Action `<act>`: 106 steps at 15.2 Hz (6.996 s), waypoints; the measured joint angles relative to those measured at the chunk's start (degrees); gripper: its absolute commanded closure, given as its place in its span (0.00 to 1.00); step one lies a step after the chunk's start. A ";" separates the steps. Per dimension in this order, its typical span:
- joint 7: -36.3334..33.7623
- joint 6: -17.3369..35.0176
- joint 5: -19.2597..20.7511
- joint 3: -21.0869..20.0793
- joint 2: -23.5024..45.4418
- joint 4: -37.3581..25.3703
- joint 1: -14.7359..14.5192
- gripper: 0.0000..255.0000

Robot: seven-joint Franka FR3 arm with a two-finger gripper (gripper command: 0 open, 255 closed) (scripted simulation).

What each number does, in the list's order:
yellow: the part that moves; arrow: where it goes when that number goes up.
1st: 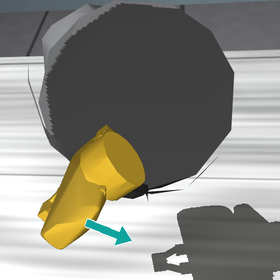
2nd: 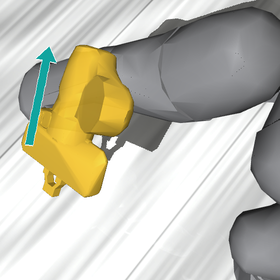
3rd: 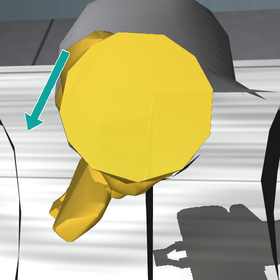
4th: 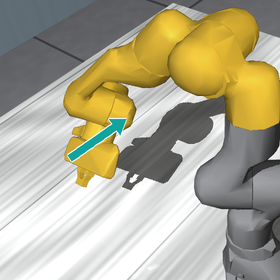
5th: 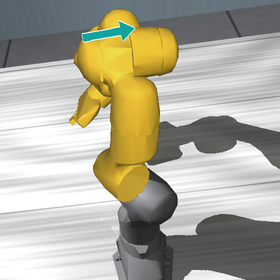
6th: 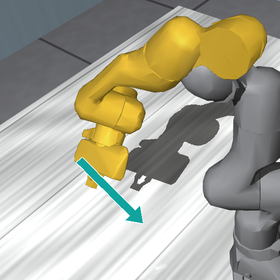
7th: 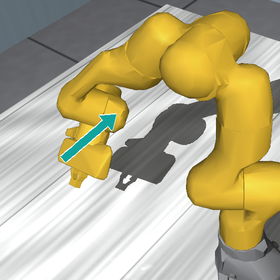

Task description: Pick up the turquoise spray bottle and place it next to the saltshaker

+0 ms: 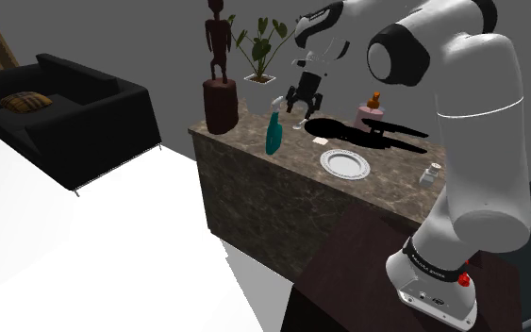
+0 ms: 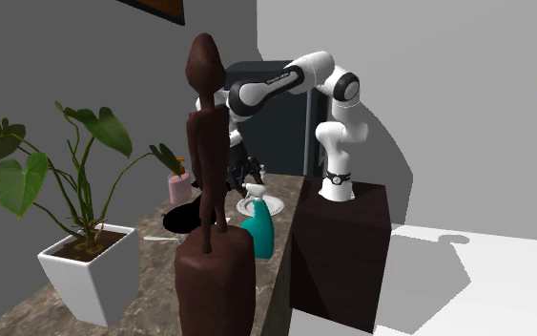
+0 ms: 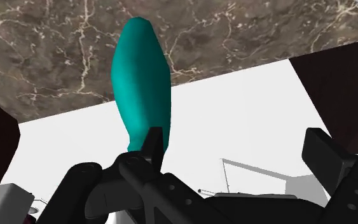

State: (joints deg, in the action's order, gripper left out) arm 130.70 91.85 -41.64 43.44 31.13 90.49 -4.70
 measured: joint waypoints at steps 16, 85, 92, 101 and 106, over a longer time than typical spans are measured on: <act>8.88 -4.26 -6.13 -9.17 17.69 -20.46 8.08 0.00; 12.02 -14.48 21.91 4.64 -29.46 10.84 1.04 1.00; 13.32 -16.85 31.66 6.09 -41.23 16.83 3.66 1.00; 16.87 -23.11 41.96 7.51 -52.08 18.87 8.98 1.00; 20.99 -27.66 47.24 9.49 -55.87 17.25 11.73 1.00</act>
State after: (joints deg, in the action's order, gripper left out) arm 151.69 64.19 5.60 52.93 -24.74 107.74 7.03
